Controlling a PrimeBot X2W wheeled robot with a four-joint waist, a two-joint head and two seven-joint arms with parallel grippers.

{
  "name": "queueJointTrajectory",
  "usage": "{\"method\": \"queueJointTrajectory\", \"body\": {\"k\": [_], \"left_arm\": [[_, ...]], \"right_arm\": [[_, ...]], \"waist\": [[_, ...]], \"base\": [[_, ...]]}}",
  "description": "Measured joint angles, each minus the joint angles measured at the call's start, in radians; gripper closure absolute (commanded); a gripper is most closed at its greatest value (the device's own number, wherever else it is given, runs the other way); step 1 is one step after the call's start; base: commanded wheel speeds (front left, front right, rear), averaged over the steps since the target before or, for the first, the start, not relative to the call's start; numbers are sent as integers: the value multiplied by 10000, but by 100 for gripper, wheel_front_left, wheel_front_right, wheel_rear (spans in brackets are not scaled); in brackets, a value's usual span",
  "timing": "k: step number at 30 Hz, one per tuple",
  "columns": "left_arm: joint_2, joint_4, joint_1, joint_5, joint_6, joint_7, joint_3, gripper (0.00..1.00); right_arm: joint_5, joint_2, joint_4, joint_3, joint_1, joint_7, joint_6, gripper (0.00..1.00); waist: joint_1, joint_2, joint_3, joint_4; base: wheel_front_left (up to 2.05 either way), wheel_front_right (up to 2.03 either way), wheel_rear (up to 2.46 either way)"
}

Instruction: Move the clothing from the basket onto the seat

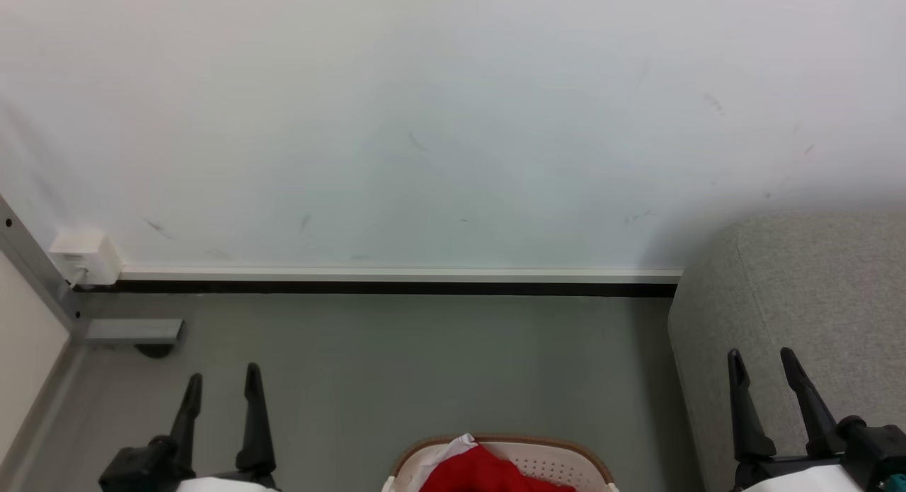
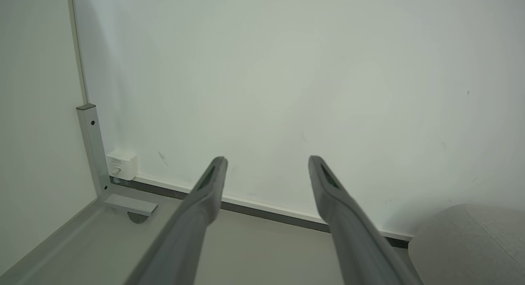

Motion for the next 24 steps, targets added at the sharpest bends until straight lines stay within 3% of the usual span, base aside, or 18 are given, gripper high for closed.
{"method": "queueJointTrajectory", "body": {"k": [24], "left_arm": [[-4,-59,58,1256,-163,-420,-119,0]], "right_arm": [[-1732,368,79,-121,34,-2,0,0]], "waist": [[0,0,-17,-76]], "base": [[0,0,0]]}}
